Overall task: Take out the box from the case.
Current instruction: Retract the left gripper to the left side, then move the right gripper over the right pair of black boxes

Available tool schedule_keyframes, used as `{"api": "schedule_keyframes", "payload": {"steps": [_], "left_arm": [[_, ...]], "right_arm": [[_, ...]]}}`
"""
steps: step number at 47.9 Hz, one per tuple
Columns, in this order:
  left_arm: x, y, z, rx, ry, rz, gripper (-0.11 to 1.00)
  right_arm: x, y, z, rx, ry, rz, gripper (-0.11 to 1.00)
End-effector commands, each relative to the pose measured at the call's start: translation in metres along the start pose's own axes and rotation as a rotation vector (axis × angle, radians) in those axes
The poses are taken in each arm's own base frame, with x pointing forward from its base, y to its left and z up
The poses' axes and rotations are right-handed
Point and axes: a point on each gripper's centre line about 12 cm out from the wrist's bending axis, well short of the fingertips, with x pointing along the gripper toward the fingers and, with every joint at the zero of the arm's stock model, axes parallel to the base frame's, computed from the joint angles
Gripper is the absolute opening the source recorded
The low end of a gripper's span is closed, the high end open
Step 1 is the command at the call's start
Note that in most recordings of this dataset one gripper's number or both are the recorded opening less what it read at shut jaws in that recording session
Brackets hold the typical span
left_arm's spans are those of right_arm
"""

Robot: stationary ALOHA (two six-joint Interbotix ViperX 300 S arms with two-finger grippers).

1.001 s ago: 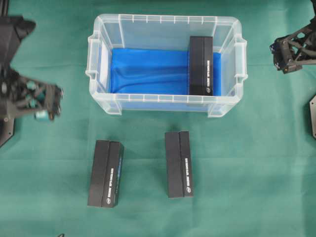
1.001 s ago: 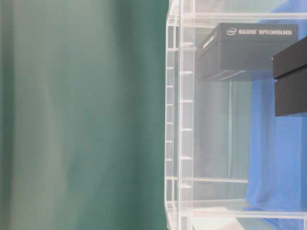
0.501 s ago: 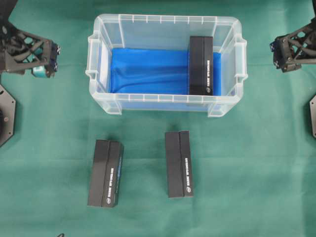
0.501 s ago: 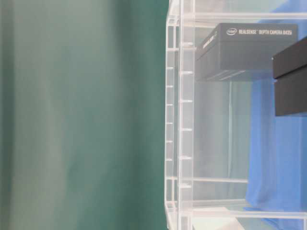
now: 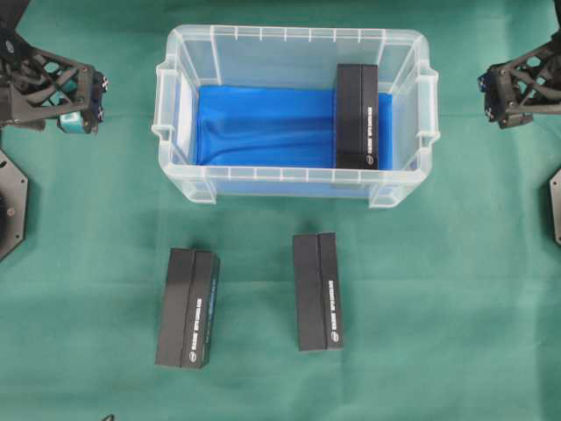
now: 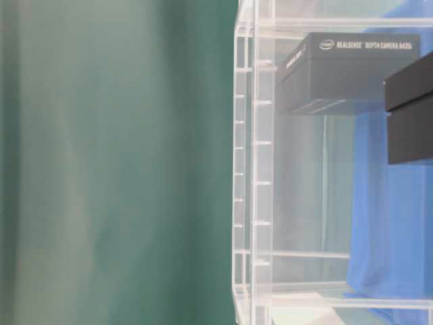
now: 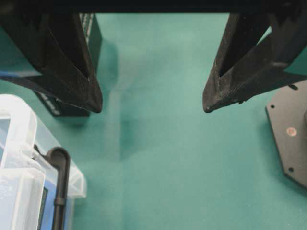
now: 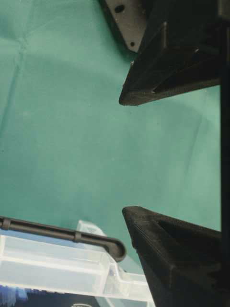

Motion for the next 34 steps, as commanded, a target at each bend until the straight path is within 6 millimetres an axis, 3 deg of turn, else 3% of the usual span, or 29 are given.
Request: {"api": "schedule_keyframes", "payload": {"steps": [1,12,34], "left_arm": [[-0.006,-0.003,0.002,-0.006,-0.006,-0.024,0.87],[-0.007,-0.004,0.002,-0.006,-0.009,-0.039,0.87],[-0.007,-0.004,0.002,-0.002,-0.009,-0.039,0.87]], "right_arm": [[-0.004,0.007,0.003,0.003,-0.009,0.024,0.83],[0.005,0.028,0.008,0.005,0.001,0.049,0.83],[0.019,0.089,0.012,0.031,0.027,0.071,0.83]]}}
